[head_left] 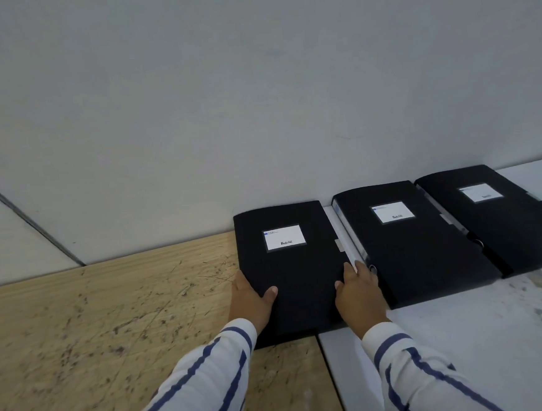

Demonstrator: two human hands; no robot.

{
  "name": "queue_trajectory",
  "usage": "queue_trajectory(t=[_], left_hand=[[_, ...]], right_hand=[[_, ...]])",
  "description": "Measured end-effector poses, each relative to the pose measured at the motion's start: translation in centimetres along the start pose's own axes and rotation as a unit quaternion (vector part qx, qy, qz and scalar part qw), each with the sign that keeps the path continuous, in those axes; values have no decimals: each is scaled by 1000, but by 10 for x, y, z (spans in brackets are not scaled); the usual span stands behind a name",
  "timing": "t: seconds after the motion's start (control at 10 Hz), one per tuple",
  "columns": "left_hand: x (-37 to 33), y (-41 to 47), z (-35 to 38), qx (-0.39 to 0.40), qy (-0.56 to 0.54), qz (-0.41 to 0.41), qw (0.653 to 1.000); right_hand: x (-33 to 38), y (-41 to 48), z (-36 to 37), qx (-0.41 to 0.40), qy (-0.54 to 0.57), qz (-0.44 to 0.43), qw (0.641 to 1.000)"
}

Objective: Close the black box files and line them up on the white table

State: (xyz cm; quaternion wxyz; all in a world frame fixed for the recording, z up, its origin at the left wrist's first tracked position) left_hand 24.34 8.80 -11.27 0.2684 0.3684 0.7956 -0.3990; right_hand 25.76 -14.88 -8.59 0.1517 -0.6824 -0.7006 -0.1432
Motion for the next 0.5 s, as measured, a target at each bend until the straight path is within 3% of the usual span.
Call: queue_trajectory(t=[0.5], left_hand=[[-6, -78, -50, -6, 83, 99, 992]], right_hand=[[102, -62, 0, 30, 34, -112, 993]])
Point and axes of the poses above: each hand's wrist, its own y-axis towards the middle knuckle, its own z-axis out of the palm, x = y × z, the point moved 9 cm from there along y, towards the middle knuckle, and after that the axes turned 11 degrees about -z, right-handed, at the moved point
